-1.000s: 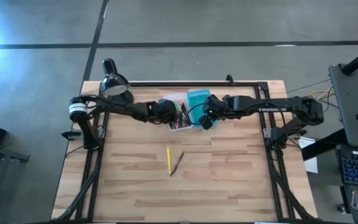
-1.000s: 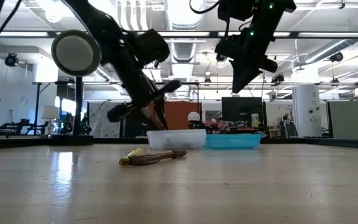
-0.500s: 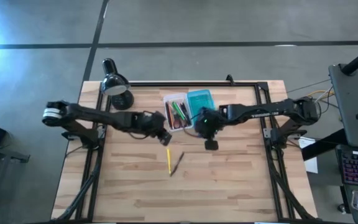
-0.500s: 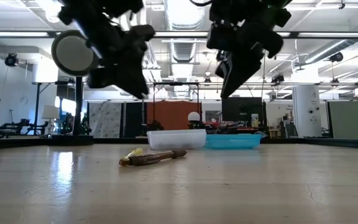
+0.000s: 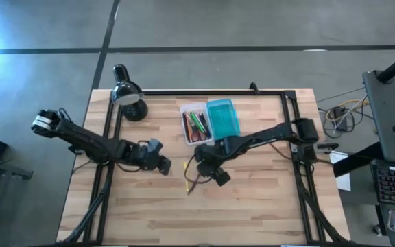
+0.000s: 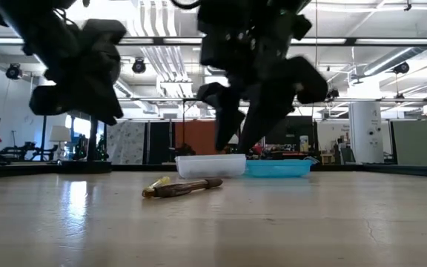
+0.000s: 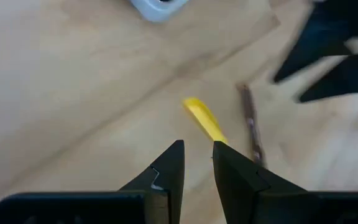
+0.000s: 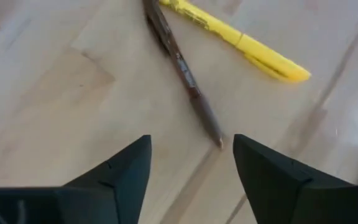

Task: Pick & place school supplies into a supply box
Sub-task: Put the brown pen into the blue supply box

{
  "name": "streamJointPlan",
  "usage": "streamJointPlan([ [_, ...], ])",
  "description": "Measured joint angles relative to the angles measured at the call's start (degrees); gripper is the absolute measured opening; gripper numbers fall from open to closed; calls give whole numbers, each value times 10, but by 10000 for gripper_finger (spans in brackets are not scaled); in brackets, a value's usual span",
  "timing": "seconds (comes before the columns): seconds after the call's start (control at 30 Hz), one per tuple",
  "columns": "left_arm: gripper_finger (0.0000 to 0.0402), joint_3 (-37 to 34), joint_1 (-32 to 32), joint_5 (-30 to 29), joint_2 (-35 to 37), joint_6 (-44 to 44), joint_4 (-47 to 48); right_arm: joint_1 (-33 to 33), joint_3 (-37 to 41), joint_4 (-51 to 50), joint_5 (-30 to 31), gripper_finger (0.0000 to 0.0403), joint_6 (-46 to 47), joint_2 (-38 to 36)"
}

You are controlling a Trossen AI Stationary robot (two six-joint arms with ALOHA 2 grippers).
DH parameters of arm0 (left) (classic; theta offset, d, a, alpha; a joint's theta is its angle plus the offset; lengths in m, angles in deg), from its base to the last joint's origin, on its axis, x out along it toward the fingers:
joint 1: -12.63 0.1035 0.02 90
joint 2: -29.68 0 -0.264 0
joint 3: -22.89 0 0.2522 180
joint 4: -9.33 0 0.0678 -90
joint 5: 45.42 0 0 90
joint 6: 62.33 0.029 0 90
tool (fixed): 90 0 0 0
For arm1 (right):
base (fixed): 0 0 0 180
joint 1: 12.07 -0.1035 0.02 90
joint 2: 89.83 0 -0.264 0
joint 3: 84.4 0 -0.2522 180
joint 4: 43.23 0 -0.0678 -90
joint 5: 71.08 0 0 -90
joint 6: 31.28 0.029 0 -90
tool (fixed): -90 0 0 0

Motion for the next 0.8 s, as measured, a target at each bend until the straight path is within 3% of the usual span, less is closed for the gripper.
streamJointPlan([
  [0.17, 68, -12, -42, -8, 15, -12, -17, -8, -54, -4, 23, 226, -3, 64],
  [0.33, 68, -12, -63, -9, 12, -8, -28, -7, -89, -13, 35, 202, -2, 114],
  [0.47, 68, -12, -70, -11, 12, -7, -29, -7, -95, -33, 35, 154, -1, 130],
  [0.7, 68, -12, -72, -31, 12, -5, -28, -8, -91, -51, 34, 30, 33, 138],
  [0.8, 68, -12, -72, -34, 12, -5, -28, -7, -88, -70, 22, 22, 70, 117],
])
